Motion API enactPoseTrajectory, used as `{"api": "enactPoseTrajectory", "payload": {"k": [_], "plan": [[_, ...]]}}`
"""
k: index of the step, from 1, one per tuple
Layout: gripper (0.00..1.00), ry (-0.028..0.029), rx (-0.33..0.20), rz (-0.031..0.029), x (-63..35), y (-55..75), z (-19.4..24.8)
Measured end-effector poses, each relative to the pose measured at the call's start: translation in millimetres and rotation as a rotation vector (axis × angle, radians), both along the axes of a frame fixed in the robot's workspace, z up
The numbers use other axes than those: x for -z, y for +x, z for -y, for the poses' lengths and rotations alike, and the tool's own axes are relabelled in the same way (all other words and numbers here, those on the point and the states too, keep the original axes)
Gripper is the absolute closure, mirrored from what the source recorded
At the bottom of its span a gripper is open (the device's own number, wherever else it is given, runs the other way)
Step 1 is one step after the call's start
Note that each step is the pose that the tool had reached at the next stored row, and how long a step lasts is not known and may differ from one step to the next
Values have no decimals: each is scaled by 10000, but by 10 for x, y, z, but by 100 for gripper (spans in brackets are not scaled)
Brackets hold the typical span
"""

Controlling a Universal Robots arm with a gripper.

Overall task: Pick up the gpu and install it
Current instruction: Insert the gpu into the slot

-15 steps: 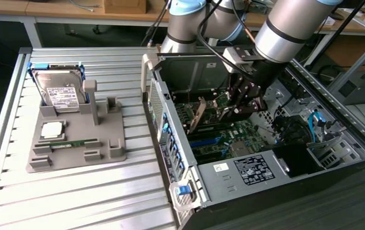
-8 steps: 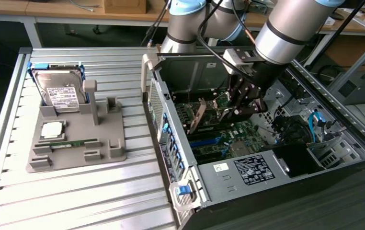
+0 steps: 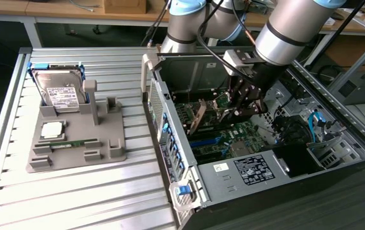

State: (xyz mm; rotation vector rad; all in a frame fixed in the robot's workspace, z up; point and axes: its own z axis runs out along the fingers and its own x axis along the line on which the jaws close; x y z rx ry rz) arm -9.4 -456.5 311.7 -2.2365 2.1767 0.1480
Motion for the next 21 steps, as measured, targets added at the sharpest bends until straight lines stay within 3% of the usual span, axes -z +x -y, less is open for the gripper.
{"api": "enactPoseTrajectory", "payload": {"k": [21], "plan": [[73,0,0,0,25,-16,44]]}}
